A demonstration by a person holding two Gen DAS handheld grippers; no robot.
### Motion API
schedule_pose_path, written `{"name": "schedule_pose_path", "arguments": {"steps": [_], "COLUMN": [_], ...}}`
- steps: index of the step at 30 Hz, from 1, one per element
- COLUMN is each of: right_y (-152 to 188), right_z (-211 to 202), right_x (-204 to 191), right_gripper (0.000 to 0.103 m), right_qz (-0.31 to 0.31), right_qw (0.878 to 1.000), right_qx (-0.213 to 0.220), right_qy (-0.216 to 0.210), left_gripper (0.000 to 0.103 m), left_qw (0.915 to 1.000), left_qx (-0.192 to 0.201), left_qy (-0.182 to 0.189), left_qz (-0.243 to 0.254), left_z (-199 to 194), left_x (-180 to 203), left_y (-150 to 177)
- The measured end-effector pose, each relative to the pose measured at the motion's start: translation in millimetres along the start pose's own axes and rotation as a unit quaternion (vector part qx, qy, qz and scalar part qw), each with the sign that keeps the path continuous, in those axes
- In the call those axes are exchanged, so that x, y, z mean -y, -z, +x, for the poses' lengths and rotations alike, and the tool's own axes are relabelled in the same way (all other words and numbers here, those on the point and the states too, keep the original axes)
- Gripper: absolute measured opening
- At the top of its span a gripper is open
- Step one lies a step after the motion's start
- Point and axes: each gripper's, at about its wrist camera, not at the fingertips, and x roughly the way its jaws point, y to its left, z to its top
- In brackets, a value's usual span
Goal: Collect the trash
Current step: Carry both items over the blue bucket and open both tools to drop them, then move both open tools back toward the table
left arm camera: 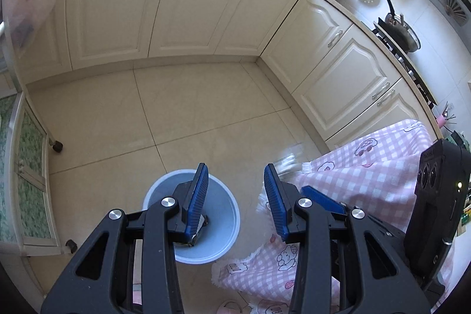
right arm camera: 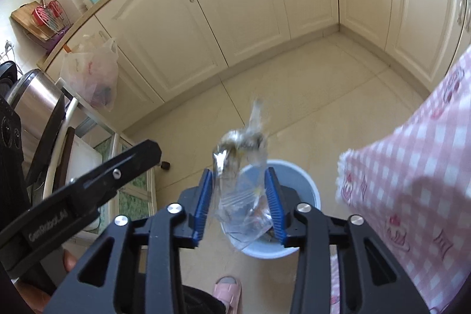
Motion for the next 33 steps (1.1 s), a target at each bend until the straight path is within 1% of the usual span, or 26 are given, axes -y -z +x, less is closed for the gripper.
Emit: {"name": "schedule_pose_path", "arguments": {"steps": [6,9,12,17,21,25,27,30,33], "right_y": [-2,-3,-3,-2,3,14,21,32,46], "right_z": [-25,-48,-79,-148,-199,-251,-274,-305,-335], "right_x": [2,4,7,14,26,52,67,93,124], "right_gripper": [0.039,0.039,0.039,0.040,0.042,0.044,0.044,0.044,0.046], "right_qz": [-0.001,0.005,0.010,0.010,0.016,0.034,0.045,0.064,0.090], "right_qw": [1.000,0.999,0.997,0.990,0.983,0.974,0.969,0.961,0.951], "right_qx": [0.022,0.040,0.065,0.125,0.164,0.196,0.210,0.228,0.243], "right_qy": [0.014,0.028,0.039,0.059,0.079,0.108,0.119,0.140,0.170], "left_gripper": [0.039,0.039,0.041,0.045,0.046,0.049,0.053,0.055,0.059], "left_qw": [0.9998,0.9993,0.9983,0.9944,0.9889,0.9817,0.9770,0.9707,0.9631], "left_qx": [0.012,0.019,0.032,0.060,0.073,0.078,0.077,0.072,0.055], "left_qy": [0.013,0.021,0.034,0.057,0.080,0.103,0.115,0.130,0.138], "left_qz": [0.013,0.022,0.036,0.066,0.102,0.140,0.162,0.189,0.225], "left_z": [-17,-29,-47,-81,-103,-117,-120,-120,-114], "left_x": [14,24,40,75,114,155,181,214,255], "left_y": [-4,-4,-5,-5,-1,5,11,20,32]}}
